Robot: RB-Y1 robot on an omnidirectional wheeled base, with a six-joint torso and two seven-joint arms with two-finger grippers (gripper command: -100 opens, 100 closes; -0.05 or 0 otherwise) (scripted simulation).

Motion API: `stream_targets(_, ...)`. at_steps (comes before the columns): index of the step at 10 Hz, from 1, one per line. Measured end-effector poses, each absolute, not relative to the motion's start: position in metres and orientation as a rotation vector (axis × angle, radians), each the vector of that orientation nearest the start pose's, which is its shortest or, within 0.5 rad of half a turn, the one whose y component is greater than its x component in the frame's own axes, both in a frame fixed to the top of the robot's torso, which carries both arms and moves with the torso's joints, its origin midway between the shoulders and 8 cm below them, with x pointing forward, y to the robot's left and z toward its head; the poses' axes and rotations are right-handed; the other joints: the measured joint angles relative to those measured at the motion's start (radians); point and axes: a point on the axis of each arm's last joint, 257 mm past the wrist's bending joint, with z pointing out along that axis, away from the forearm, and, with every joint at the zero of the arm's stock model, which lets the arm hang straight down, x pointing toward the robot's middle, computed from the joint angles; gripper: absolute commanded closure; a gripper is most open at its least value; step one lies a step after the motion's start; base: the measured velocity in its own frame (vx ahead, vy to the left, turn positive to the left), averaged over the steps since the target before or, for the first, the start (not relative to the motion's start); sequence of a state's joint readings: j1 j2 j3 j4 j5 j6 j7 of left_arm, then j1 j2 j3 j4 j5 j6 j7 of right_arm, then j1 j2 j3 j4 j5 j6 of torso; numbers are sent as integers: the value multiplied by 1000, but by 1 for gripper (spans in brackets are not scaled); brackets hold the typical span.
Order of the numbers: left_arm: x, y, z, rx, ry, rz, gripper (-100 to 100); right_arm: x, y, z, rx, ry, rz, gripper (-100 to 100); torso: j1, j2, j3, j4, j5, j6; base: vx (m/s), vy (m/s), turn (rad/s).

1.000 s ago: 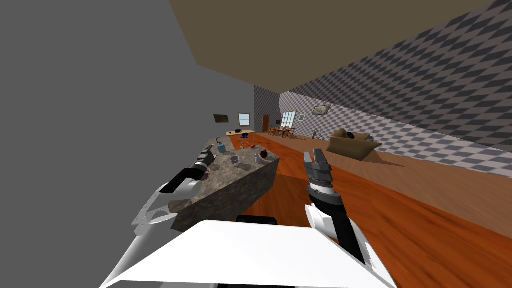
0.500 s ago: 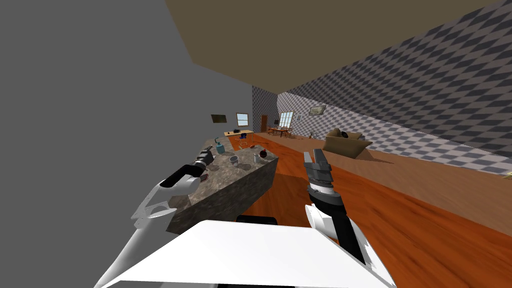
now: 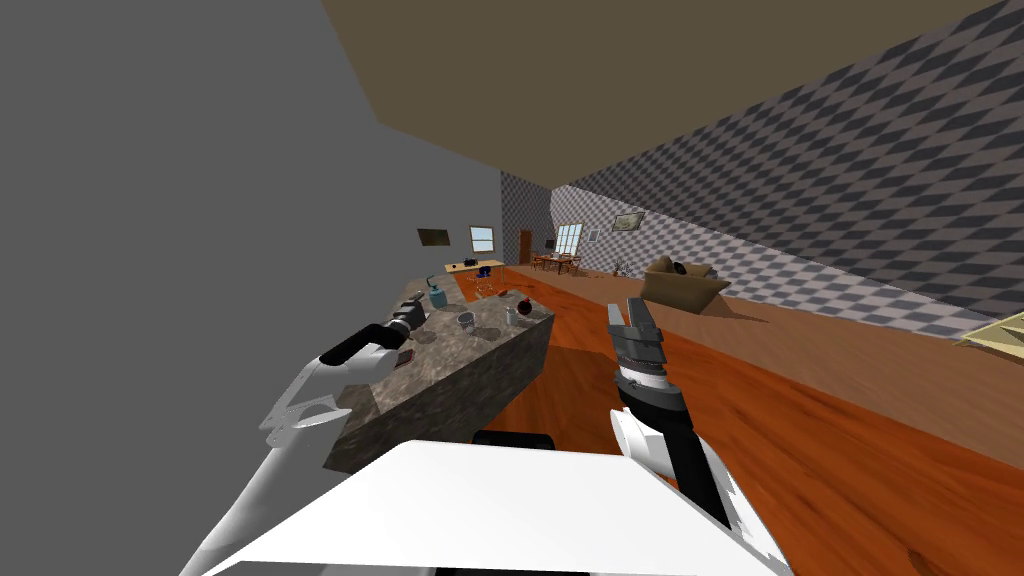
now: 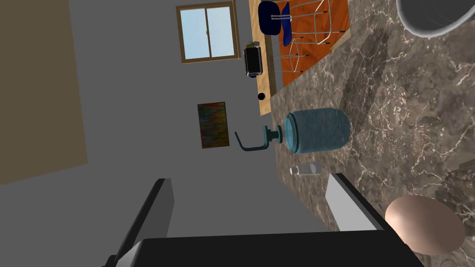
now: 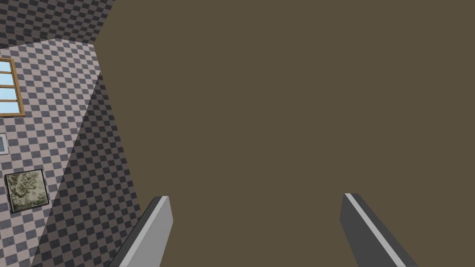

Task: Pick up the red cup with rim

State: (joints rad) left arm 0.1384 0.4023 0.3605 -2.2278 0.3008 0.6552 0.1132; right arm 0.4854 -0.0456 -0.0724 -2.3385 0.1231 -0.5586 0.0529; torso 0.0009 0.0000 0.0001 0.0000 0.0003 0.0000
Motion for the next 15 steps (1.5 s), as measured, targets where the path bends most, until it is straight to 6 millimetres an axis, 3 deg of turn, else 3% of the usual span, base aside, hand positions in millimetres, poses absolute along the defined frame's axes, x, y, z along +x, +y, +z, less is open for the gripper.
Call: stream_targets(15,471,455,-110,-1521,1307,-796,-100,322,-272,64,413,639,1137,0,-1,-1,-1,0,0,0,1,6,-51)
